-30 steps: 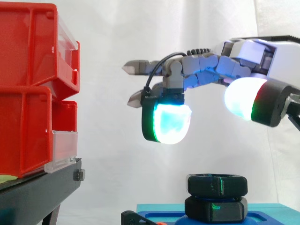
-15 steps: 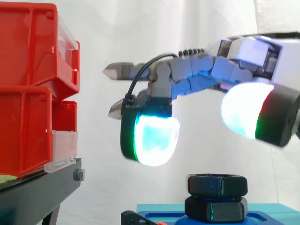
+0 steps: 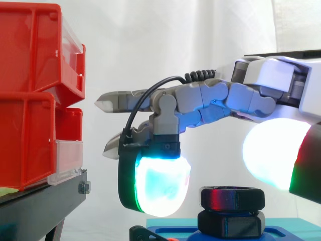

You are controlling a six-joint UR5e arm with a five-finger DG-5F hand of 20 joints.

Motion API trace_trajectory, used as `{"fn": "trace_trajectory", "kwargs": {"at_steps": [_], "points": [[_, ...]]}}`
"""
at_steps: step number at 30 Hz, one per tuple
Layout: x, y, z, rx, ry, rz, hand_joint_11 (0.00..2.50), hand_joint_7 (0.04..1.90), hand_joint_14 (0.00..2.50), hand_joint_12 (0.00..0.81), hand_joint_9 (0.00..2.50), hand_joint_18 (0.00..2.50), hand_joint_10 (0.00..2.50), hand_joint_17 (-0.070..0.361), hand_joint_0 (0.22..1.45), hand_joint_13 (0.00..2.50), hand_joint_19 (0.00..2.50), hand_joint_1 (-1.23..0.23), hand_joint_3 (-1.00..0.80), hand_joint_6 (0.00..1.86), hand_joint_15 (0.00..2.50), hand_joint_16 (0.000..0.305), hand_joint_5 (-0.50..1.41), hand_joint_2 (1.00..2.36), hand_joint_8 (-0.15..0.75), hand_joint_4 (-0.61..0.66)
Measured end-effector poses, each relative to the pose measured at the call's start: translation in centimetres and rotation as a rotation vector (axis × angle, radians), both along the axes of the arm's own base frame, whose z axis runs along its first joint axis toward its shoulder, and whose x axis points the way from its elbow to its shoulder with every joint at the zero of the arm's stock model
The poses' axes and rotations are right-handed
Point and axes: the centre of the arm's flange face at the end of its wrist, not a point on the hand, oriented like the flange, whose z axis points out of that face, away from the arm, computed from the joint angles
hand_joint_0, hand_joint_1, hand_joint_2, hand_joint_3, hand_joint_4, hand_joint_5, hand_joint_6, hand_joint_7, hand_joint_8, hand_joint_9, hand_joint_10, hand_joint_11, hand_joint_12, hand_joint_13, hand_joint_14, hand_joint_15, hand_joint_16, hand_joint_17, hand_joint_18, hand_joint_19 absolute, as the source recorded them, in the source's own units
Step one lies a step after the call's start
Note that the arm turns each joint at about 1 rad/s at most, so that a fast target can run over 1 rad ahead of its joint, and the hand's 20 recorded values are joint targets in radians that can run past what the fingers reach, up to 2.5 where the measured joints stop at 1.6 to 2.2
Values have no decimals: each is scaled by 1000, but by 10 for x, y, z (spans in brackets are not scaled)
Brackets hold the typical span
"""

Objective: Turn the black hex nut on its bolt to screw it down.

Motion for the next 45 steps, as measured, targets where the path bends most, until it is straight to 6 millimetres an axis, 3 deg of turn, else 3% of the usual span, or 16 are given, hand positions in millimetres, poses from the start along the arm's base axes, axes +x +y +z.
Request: {"fn": "trace_trajectory", "kwargs": {"at_steps": [20,45], "points": [[-4,-19,-5,-12,29,-19,163,1496,0,349,582,153,6,107,510,263,212,-115,-500,500,2,47,-66,1000,304,233],[-8,-44,-7,-18,34,-19,168,1423,0,348,603,163,7,106,510,277,217,-115,-500,563,6,47,-75,1000,308,241]]}}
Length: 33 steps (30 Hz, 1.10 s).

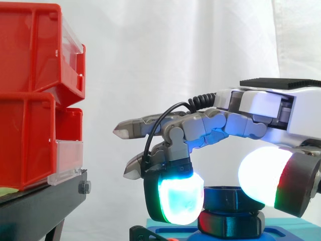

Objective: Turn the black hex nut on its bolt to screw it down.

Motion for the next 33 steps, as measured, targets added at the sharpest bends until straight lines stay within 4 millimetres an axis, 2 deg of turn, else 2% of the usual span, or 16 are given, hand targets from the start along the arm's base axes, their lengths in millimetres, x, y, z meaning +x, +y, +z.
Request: {"fn": "trace_trajectory", "kwargs": {"at_steps": [9,19,33], "points": [[-1,-9,0,-2,-7,4,167,1421,0,348,599,158,6,105,510,279,214,-115,-500,565,10,47,-75,1000,307,235],[4,-20,-20,-1,-43,27,161,1422,0,347,603,152,6,105,510,279,223,-115,-500,565,5,47,-75,1000,306,238],[6,-28,-17,0,-60,31,168,1425,0,347,602,150,6,105,510,281,219,-113,-500,563,10,47,-75,1000,308,236]]}}
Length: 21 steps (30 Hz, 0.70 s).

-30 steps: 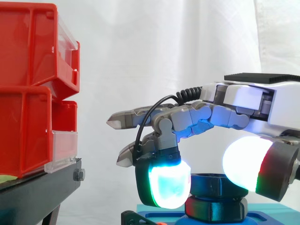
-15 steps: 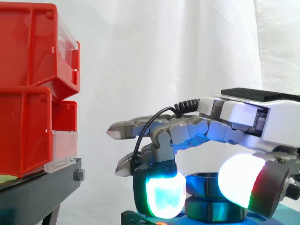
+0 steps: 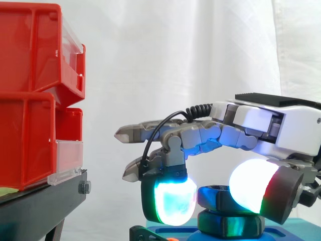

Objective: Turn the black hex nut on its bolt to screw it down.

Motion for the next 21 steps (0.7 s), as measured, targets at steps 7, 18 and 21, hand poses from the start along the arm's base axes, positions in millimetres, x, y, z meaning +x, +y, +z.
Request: {"fn": "trace_trajectory", "kwargs": {"at_steps": [7,18,21], "points": [[2,-2,5,-1,-9,1,173,1425,0,347,603,145,6,105,510,280,218,-113,-500,563,10,46,-75,1000,307,241],[5,0,14,8,-8,19,169,1436,0,346,603,144,6,104,511,279,218,-113,-500,548,10,46,-74,1000,306,239],[5,8,14,21,23,25,162,1438,0,346,606,144,6,105,510,280,215,-112,-500,548,10,46,-73,1000,308,237]]}}
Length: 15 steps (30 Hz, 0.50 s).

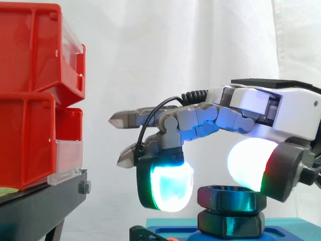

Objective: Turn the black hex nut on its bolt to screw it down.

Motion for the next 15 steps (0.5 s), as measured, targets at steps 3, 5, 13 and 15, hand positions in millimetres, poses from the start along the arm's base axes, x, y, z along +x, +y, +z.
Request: {"fn": "trace_trajectory", "kwargs": {"at_steps": [3,5,13,15], "points": [[1,7,0,13,23,0,168,1441,0,346,604,144,6,104,510,278,219,-113,-500,547,13,46,-73,1000,308,237],[3,12,3,25,33,1,168,1444,0,346,604,143,6,104,510,278,214,-113,-500,546,9,46,-73,1000,308,238],[5,26,9,77,104,18,168,1445,0,347,601,145,6,104,510,284,213,-116,-500,553,8,46,-73,1000,306,235],[4,28,9,82,112,20,168,1433,0,347,601,146,6,104,511,283,219,-116,-500,562,8,46,-74,1000,306,236]]}}
